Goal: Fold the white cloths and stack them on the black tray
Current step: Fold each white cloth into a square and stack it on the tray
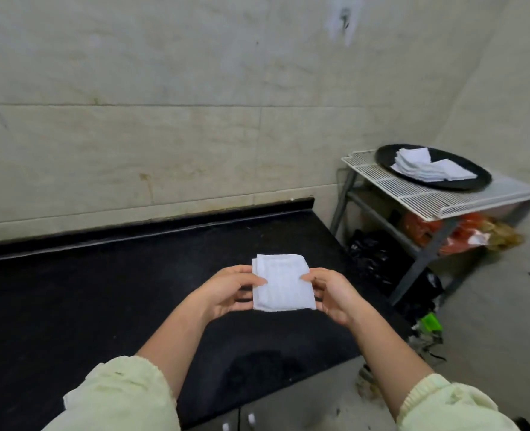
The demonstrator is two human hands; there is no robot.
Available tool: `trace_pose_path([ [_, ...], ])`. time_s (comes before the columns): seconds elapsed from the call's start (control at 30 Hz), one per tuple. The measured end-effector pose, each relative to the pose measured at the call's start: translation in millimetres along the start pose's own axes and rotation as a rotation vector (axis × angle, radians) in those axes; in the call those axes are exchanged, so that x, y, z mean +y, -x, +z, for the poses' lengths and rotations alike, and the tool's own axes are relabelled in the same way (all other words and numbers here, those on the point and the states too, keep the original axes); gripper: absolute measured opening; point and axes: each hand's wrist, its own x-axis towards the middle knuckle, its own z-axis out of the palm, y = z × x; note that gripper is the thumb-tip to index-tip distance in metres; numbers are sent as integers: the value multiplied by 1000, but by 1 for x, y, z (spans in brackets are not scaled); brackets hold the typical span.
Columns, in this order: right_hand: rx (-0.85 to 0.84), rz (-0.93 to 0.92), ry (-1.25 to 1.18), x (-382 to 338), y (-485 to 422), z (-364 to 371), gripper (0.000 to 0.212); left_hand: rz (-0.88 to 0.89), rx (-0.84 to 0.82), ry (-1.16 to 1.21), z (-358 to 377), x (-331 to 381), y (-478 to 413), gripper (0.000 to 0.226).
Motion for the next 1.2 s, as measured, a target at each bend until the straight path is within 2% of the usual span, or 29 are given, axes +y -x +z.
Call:
trace_pose_path([
  [0.13,85,-50,-57,-35,-9,-59,12,26,-72,-77,62,36,-43,30],
  [0.3,175,-128,-90,-93,-33,-137,24,66,-174,-109,142,90,-107,20],
  [0.47,190,-188,-132,-152,-57,-205,10,115,-256,-130,207,139,-162,16],
  [0.6,188,-226,-174,-189,-79,-254,13,158,-298,-177,253,175,-203,12],
  [0.8,223,-252,-198,-239,-108,-318,18,193,-309,-213,315,219,-249,6],
  [0.97,270,-270,-167,-277,-143,-378,10,229,-278,-198,369,243,-291,7],
  [1.2,312,-285,9,-329,-204,-470,8,285,-169,-234,448,271,-363,12],
])
